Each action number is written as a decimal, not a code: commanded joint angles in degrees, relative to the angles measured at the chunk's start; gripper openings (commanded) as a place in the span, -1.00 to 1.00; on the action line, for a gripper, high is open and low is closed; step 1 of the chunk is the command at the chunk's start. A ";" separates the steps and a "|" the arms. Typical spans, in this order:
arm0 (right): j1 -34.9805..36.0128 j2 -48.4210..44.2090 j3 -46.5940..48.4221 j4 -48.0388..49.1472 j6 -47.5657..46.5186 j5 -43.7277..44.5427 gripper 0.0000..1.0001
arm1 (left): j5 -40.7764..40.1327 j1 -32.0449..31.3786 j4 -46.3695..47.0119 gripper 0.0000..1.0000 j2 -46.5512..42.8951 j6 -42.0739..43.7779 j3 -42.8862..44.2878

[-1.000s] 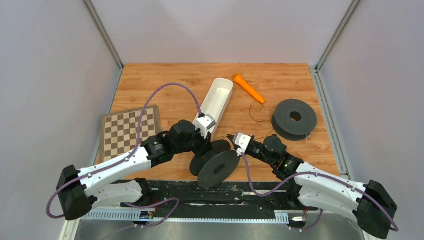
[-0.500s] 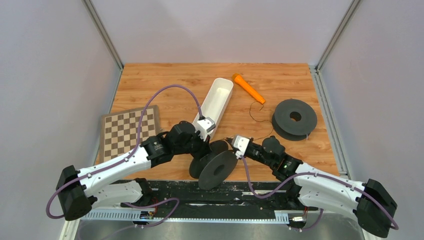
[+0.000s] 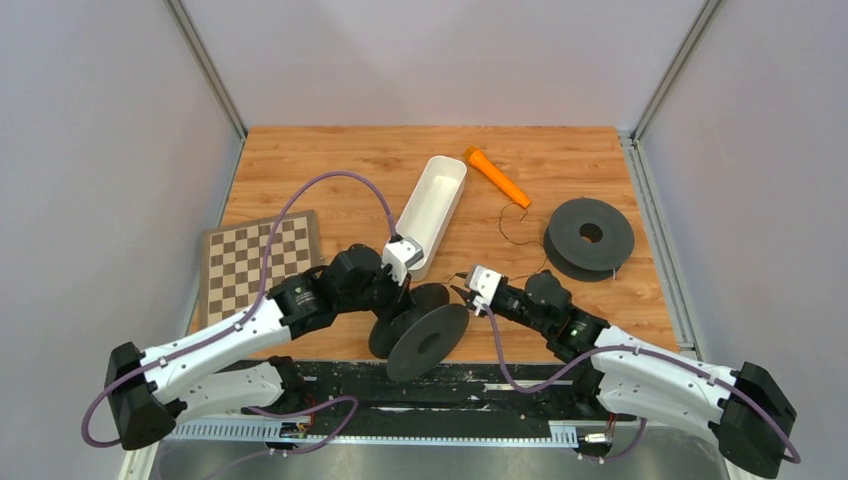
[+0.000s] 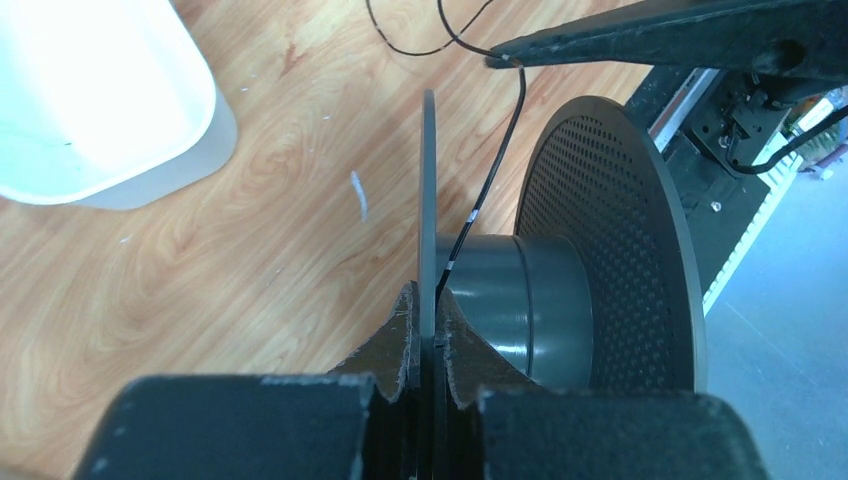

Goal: Wrap the cables
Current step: Wrap the cable around the cable reel.

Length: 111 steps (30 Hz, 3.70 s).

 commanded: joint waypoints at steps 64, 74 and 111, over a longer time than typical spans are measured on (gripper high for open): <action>15.69 40.82 -6.69 52.13 36.93 1.48 -1.00 | -28.70 0.06 -0.10 -1.00 -23.62 0.94 22.65; 16.77 19.32 -11.25 31.84 40.80 17.73 -1.00 | -36.98 0.42 -1.76 -1.00 -19.69 2.94 26.97; 31.91 27.57 37.21 -6.96 30.29 20.90 -1.00 | -12.84 25.30 -1.31 -1.00 -6.06 -5.36 16.97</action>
